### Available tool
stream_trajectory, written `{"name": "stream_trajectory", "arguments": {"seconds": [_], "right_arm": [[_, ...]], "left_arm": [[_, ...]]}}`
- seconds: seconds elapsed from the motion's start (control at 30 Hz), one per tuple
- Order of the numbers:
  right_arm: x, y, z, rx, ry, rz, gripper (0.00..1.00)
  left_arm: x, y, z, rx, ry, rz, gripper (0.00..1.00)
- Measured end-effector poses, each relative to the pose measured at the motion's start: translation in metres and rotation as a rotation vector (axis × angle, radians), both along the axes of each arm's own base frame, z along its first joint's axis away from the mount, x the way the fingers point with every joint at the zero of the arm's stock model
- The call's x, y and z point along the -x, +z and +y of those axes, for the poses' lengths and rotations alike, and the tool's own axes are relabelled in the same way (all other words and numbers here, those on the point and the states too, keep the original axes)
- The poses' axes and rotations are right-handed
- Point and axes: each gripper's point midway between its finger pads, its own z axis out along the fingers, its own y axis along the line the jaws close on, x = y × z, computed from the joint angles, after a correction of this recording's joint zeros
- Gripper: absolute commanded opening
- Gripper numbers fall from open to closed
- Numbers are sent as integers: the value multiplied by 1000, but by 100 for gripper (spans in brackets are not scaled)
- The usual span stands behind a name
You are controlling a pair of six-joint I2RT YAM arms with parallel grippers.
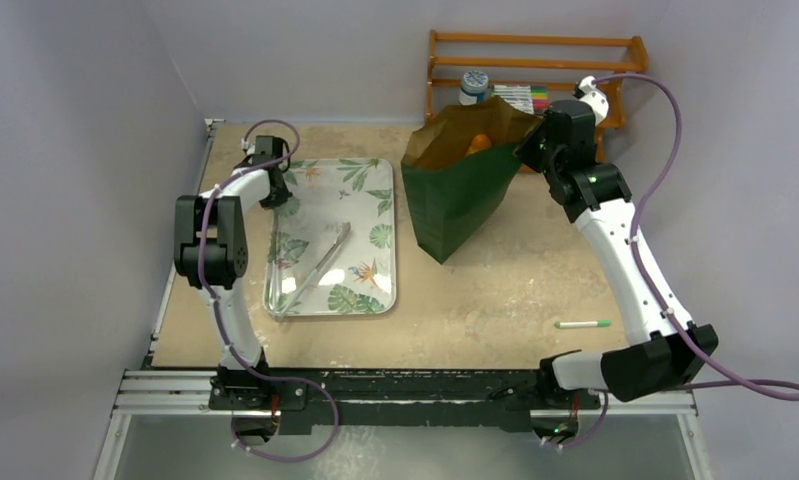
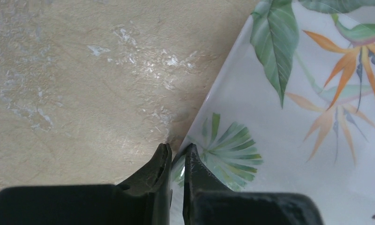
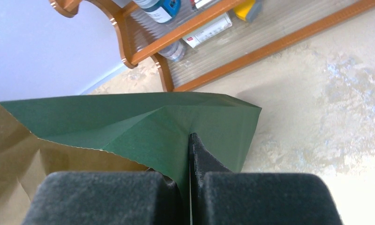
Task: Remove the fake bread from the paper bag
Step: Pick up the paper bag from the center of the board.
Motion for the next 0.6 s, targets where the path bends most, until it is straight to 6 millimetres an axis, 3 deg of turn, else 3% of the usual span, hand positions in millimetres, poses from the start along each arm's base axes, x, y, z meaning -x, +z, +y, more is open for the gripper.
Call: {"name": "stream_trajectory", "arguments": {"seconds": [0.6], "right_arm": [[-22, 42, 22, -15, 112, -84, 0]], "left_arm": [[1, 1, -15, 74, -46, -75, 0]]}}
